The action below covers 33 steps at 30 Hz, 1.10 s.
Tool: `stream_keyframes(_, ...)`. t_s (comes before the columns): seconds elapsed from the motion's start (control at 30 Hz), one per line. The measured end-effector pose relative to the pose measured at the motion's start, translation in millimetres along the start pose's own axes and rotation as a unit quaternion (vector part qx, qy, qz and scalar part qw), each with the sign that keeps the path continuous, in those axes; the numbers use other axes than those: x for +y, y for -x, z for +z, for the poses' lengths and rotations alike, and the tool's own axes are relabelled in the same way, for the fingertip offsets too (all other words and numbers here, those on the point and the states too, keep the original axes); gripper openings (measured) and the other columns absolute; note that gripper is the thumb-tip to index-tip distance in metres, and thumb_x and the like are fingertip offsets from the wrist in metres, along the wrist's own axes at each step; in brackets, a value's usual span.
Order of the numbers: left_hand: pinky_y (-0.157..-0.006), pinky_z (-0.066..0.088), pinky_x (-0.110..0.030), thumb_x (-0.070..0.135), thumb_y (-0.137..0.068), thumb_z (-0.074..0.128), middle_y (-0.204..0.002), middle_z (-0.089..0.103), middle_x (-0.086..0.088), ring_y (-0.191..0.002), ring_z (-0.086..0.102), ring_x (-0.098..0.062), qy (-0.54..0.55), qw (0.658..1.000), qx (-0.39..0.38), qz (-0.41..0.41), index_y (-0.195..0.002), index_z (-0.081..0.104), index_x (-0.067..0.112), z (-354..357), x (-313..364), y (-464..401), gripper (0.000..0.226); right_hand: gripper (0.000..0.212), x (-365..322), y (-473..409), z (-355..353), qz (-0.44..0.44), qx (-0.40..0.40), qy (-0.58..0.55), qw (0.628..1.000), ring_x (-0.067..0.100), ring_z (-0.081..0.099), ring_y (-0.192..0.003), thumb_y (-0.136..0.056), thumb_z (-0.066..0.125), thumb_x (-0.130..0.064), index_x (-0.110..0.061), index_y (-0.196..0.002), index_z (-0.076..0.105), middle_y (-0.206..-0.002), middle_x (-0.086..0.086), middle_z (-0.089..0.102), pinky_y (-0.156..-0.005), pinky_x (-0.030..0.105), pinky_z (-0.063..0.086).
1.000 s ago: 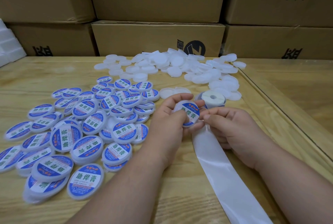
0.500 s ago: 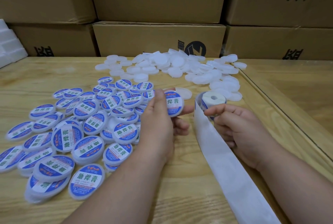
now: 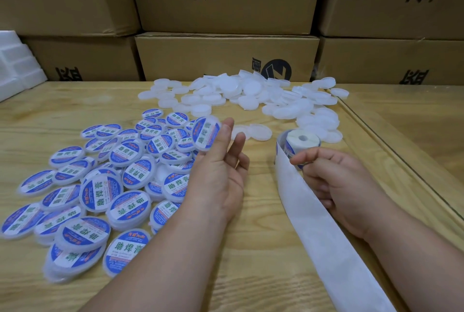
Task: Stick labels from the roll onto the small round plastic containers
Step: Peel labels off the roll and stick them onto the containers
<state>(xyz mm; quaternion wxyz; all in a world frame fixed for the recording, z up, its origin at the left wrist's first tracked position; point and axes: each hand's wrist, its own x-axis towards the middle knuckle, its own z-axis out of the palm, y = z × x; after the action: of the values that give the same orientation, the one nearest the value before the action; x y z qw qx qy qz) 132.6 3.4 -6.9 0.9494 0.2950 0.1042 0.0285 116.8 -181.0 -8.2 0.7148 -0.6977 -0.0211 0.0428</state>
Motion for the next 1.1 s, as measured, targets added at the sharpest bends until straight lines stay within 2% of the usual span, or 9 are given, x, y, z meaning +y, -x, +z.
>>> stream_keyframes(0.13,-0.057,0.051,-0.017,0.037,-0.097,0.063,-0.111,0.076,0.014,-0.084,0.075,-0.005,-0.001,1.000,0.004,0.006,-0.111,0.070,0.020,2,1,1,0.024,0.022,-1,1,1,-0.003,-0.002,-0.001,1.000,0.009,0.022,-0.043,-0.068,0.056,-0.017,-0.023,-0.076,0.077,-0.052,-0.005,0.031,-0.038,0.020,0.021)
stream_keyframes(0.43,-0.052,0.049,-0.021,0.064,-0.101,0.026,-0.104,0.078,0.010,-0.078,0.076,-0.010,0.049,0.998,0.024,-0.016,-0.117,0.062,0.019,-3,4,-5,0.059,0.023,-2,2,2,-0.003,-0.004,0.000,1.000,0.009,0.022,-0.042,-0.068,0.055,-0.016,-0.023,-0.074,0.076,-0.052,-0.005,0.031,-0.038,0.018,0.021)
stream_keyframes(0.63,-0.054,0.052,-0.021,0.037,-0.104,0.053,-0.105,0.078,0.011,-0.077,0.075,-0.009,0.037,0.999,0.006,-0.015,-0.138,0.056,0.022,0,6,-2,0.038,0.023,-2,2,2,0.000,-0.002,-0.004,1.000,0.010,0.022,-0.043,-0.068,0.054,-0.015,-0.021,-0.075,0.075,-0.051,-0.005,0.032,-0.038,0.018,0.022)
stream_keyframes(0.73,-0.060,0.054,-0.023,0.028,-0.108,0.046,-0.104,0.079,0.002,-0.084,0.076,-0.014,-0.061,0.998,-0.023,0.025,-0.135,0.053,0.028,1,3,1,0.028,0.023,-2,2,1,0.000,-0.002,-0.001,1.000,0.010,0.022,-0.043,-0.068,0.054,-0.015,-0.021,-0.075,0.075,-0.052,-0.005,0.031,-0.038,0.019,0.021)
stream_keyframes(0.83,-0.084,0.053,-0.026,0.015,-0.107,0.042,-0.105,0.077,0.013,-0.099,0.071,-0.004,-0.369,0.914,-0.061,0.157,-0.126,0.057,0.035,0,-13,8,0.031,0.022,-1,2,2,-0.004,0.012,-0.004,1.000,0.010,0.022,-0.043,-0.068,0.054,-0.014,-0.021,-0.073,0.074,-0.052,-0.004,0.031,-0.038,0.020,0.021)
stream_keyframes(0.9,-0.099,0.047,-0.024,0.007,-0.101,0.045,-0.119,0.071,0.022,-0.108,0.063,0.003,-0.536,0.807,-0.125,0.213,-0.129,0.058,0.038,-3,-24,13,0.043,0.022,0,1,2,-0.034,0.055,-0.020,0.998,0.011,0.022,-0.043,-0.067,0.051,-0.012,-0.020,-0.069,0.072,-0.050,-0.004,0.030,-0.038,0.019,0.022)
stream_keyframes(0.97,-0.106,0.029,-0.006,0.004,-0.097,0.044,-0.138,0.059,0.020,-0.128,0.049,0.001,-0.663,0.692,-0.151,0.241,-0.137,0.056,0.037,-6,-31,12,0.053,0.022,0,1,1,-0.086,0.124,-0.011,0.988,0.009,0.025,-0.042,-0.065,0.049,-0.011,-0.020,-0.064,0.070,-0.047,-0.006,0.034,-0.038,0.017,0.025)
stream_keyframes(1.03,-0.106,0.009,0.001,0.003,-0.097,0.043,-0.153,0.045,0.015,-0.146,0.029,-0.003,-0.711,0.645,-0.138,0.246,-0.144,0.050,0.034,-8,-34,8,0.057,0.023,-1,1,0,-0.115,0.166,0.015,0.979,0.005,0.032,-0.041,-0.067,0.049,-0.012,-0.022,-0.062,0.070,-0.046,-0.013,0.042,-0.040,0.013,0.029)
stream_keyframes(1.1,-0.110,0.002,-0.006,0.005,-0.097,0.041,-0.162,0.032,0.014,-0.153,0.014,-0.004,-0.722,0.639,-0.117,0.237,-0.150,0.042,0.032,-8,-36,4,0.060,0.025,0,0,1,-0.123,0.177,0.036,0.976,0.002,0.040,-0.039,-0.076,0.053,-0.007,-0.021,-0.062,0.069,-0.044,-0.019,0.046,-0.041,0.008,0.030)
